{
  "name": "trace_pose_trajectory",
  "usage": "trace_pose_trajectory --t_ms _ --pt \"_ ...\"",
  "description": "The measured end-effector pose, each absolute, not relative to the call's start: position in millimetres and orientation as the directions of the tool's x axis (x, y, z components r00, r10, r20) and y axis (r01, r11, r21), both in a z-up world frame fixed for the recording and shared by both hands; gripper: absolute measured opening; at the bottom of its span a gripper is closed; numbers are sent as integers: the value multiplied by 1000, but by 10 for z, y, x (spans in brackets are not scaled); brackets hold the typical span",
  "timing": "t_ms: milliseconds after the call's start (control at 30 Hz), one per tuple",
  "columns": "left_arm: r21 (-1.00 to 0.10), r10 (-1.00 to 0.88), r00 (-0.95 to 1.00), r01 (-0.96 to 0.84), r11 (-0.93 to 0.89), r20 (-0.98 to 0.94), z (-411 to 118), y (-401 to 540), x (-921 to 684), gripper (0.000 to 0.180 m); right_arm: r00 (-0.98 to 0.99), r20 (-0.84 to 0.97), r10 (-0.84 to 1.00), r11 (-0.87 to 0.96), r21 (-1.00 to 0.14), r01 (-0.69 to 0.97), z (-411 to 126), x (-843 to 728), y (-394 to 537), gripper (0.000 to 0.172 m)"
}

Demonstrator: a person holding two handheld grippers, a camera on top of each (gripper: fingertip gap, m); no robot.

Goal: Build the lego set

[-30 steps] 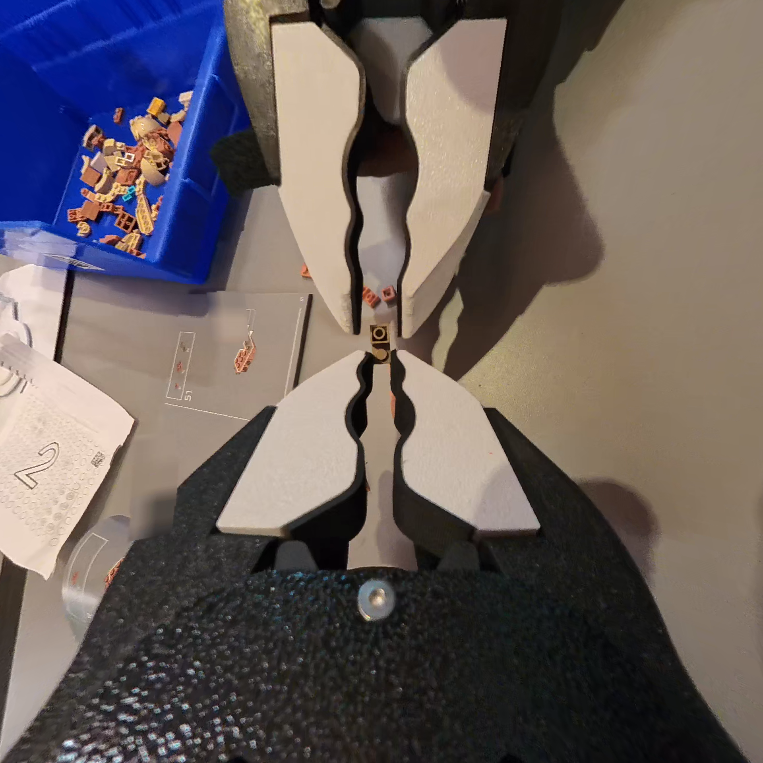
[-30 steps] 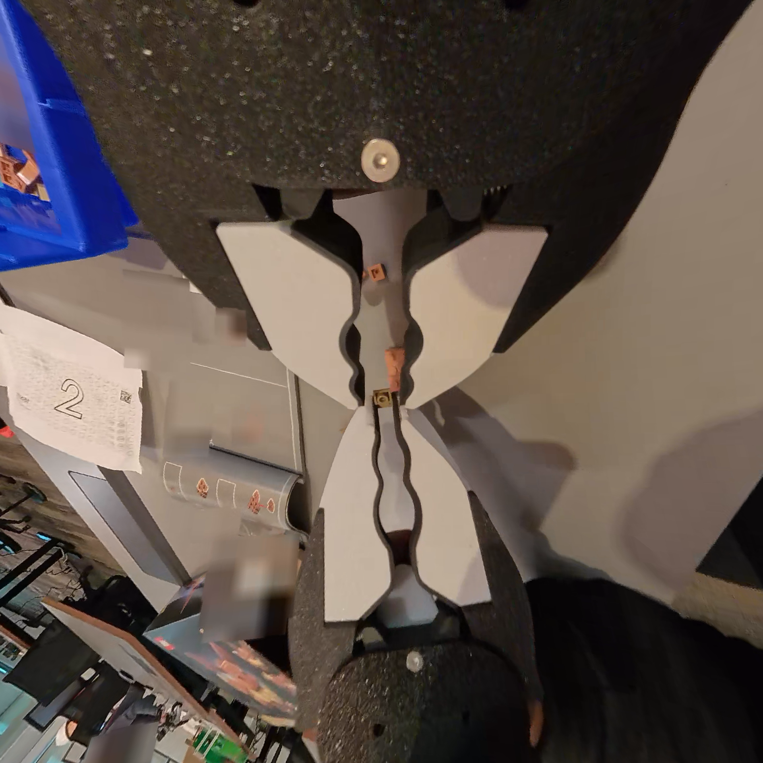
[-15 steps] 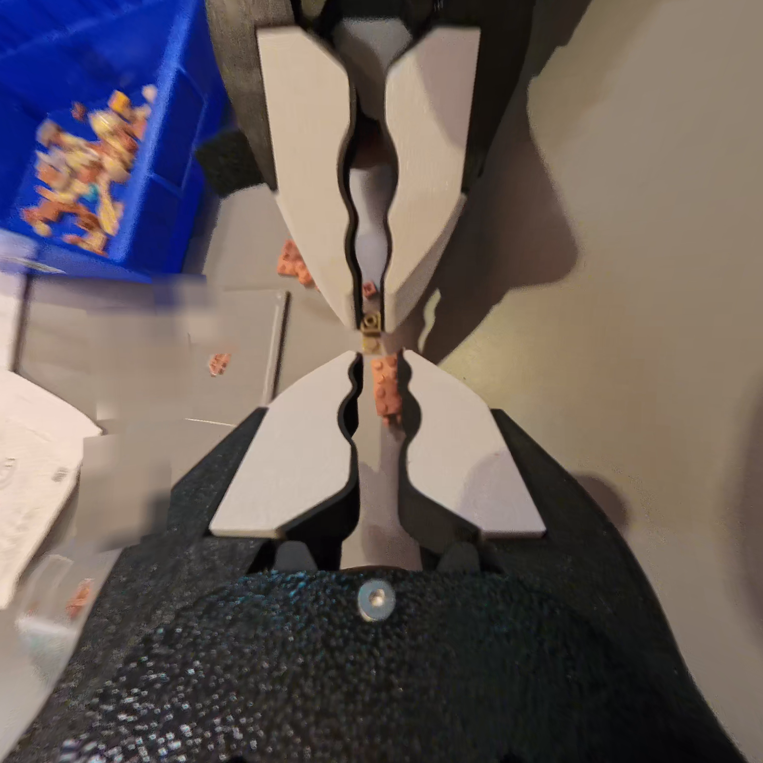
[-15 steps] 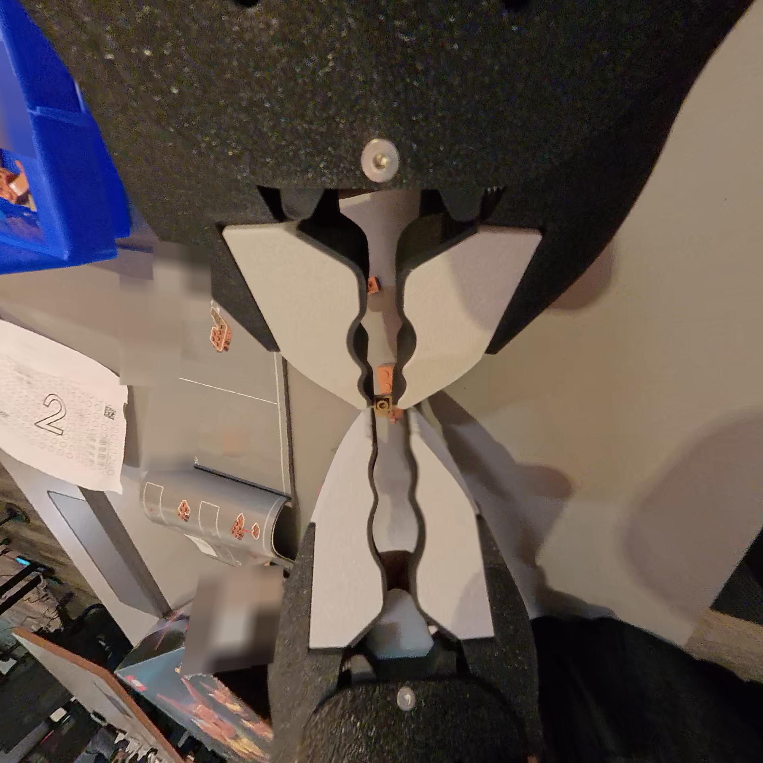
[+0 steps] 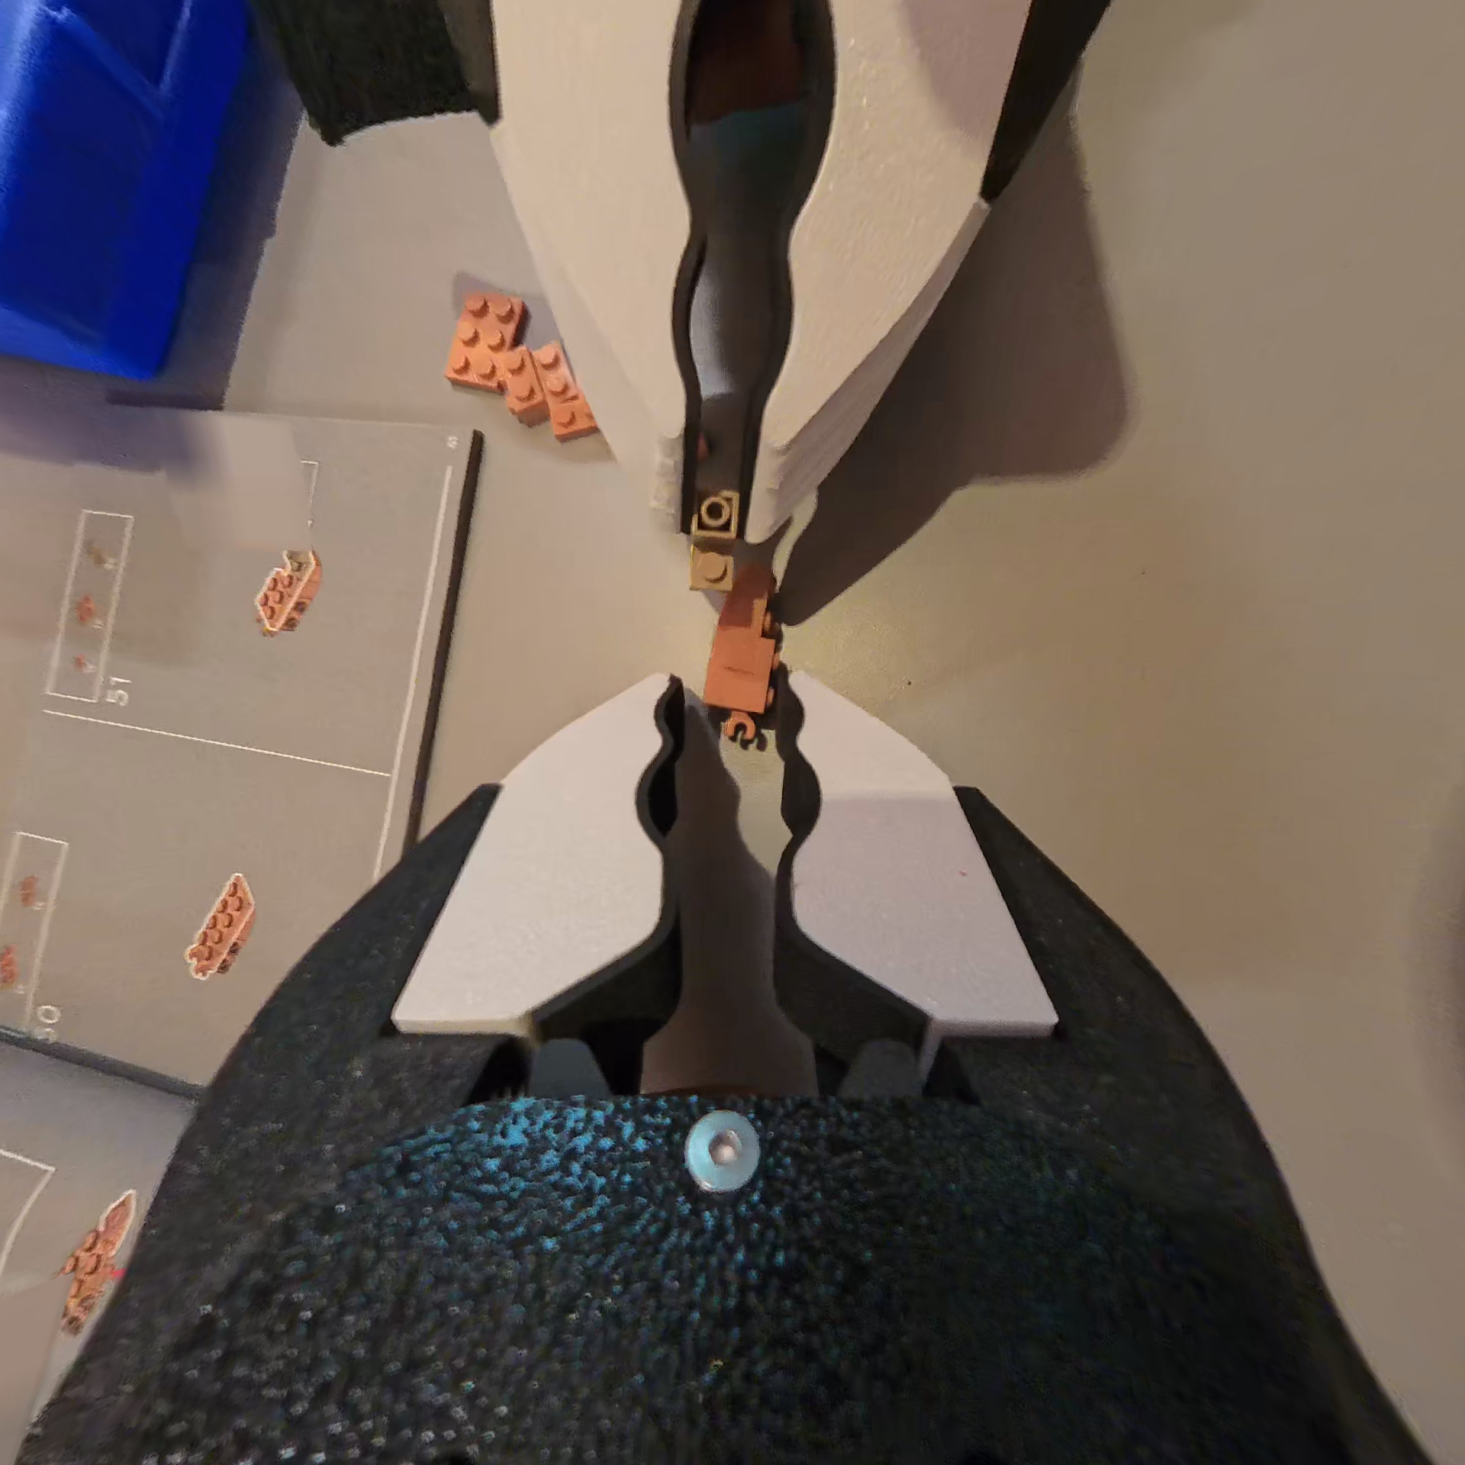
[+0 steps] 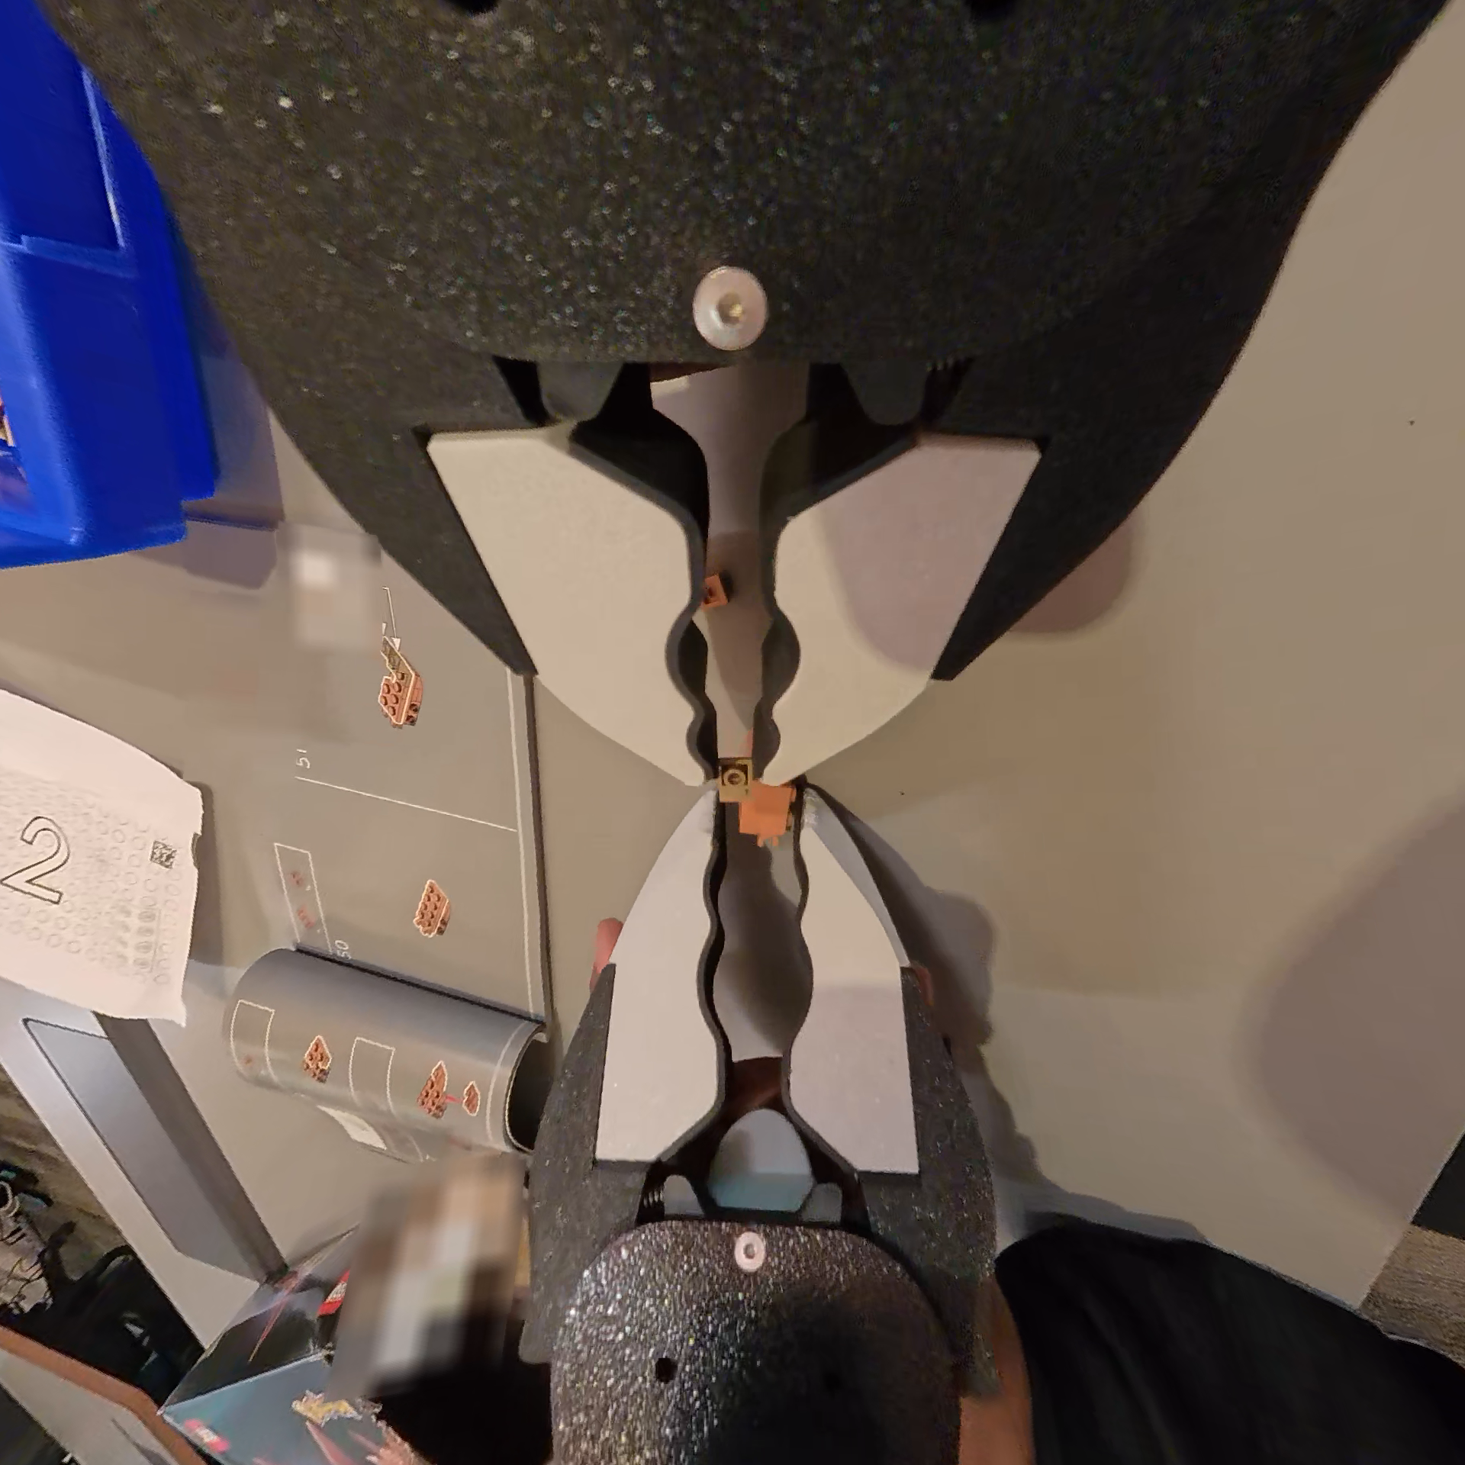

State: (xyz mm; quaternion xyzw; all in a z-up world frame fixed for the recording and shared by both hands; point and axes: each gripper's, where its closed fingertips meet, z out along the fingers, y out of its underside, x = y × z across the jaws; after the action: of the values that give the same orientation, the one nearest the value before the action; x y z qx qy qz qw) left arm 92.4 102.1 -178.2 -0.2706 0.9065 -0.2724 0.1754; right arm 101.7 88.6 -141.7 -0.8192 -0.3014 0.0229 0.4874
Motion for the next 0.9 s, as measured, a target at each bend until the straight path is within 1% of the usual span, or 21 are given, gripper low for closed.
trace_pose_trajectory --t_ms 133,333,433,500,633,800,900 --pt "-586 -584 -791 -390 710 -182 -1766 1048 924 27 815 263 516 -343 -808 478 -1412 1039 877 8" --pt "-641 -572 -799 -341 688 -188 -1709 938 961 30 757 306 577 -315 -771 553 -1472 1008 804 8" --pt "-643 -556 -809 -325 694 -191 -1766 894 969 16 725 339 600 -295 -748 594 -1504 986 773 8" --pt "-661 -559 -808 -319 679 -184 -1766 859 982 15 714 358 601 -285 -739 610 -1500 987 766 8" --pt "-692 -607 -793 -407 596 -57 -1752 820 965 15 706 404 582 -254 -734 630 -1441 1016 769 8" --pt "-754 -669 -714 -551 358 205 -1627 819 989 15 681 484 549 -190 -722 666 -1353 1047 771 8" --pt "-758 -668 -680 -596 264 302 -1575 836 998 15 652 546 526 -152 -694 704 -1320 1059 779 8"
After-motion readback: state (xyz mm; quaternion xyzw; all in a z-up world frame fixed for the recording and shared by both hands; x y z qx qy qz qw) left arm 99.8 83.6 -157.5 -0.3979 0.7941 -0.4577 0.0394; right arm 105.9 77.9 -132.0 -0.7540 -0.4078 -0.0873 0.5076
